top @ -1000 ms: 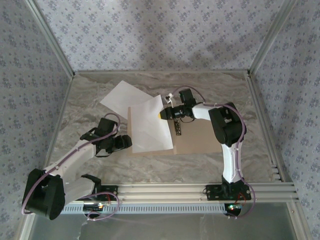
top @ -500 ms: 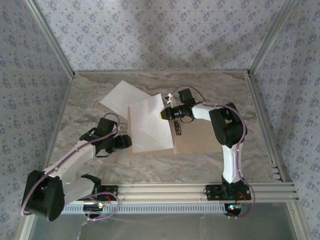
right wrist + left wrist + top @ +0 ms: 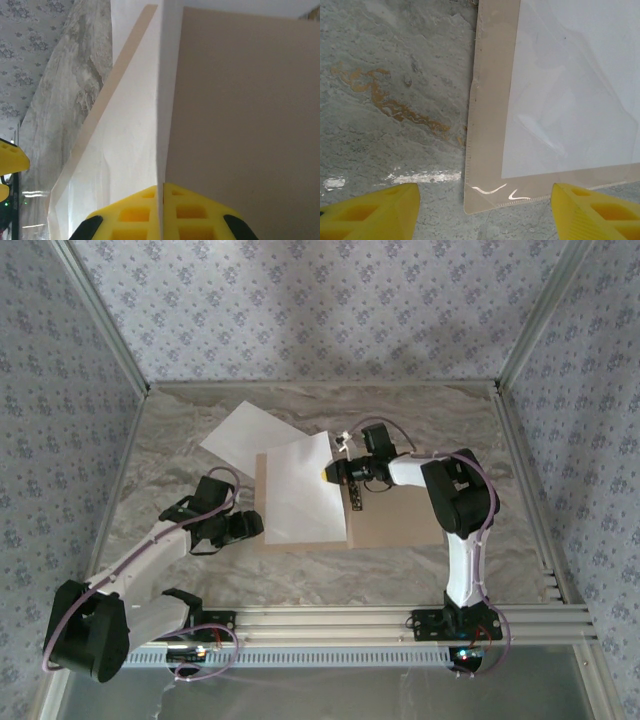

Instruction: Put the files into the folder

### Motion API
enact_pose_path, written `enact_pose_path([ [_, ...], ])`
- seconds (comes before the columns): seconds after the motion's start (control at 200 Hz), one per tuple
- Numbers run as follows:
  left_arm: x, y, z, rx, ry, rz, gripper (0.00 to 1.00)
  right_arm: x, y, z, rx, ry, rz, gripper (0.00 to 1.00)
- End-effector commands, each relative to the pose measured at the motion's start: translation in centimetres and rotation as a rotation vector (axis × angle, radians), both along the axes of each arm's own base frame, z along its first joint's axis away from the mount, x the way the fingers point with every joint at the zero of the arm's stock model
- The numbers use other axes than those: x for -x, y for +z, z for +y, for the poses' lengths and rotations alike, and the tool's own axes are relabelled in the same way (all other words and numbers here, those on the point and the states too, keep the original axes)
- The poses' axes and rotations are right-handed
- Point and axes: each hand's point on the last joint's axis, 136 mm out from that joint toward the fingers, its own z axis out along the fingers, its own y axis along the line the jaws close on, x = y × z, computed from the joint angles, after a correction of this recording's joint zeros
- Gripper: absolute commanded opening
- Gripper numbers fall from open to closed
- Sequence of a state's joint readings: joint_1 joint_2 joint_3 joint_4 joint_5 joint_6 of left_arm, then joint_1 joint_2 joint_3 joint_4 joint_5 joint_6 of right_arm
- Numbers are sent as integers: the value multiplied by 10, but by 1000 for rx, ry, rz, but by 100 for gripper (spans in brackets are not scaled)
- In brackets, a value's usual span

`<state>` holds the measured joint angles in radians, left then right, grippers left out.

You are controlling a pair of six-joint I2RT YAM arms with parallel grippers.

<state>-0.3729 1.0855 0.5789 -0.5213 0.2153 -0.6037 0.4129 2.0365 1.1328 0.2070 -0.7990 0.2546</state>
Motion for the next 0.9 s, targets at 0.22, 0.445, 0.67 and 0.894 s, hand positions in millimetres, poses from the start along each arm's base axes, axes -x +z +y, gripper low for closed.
enact_pose_path([
  [0.22,-3,4,3,-5,16,-8,70,4,16,8,-64,-3,-21,3],
  [0.445,-1,2,3,-6,19,-4,70,10,13,13,-75,20,-15,3],
  [0.67,-1,2,3,-5,18,-4,70,14,11,15,-82,27,-4,3],
  [0.894,0,2,3,-5,19,-3,70,16,12,16,-97,15,2,2],
])
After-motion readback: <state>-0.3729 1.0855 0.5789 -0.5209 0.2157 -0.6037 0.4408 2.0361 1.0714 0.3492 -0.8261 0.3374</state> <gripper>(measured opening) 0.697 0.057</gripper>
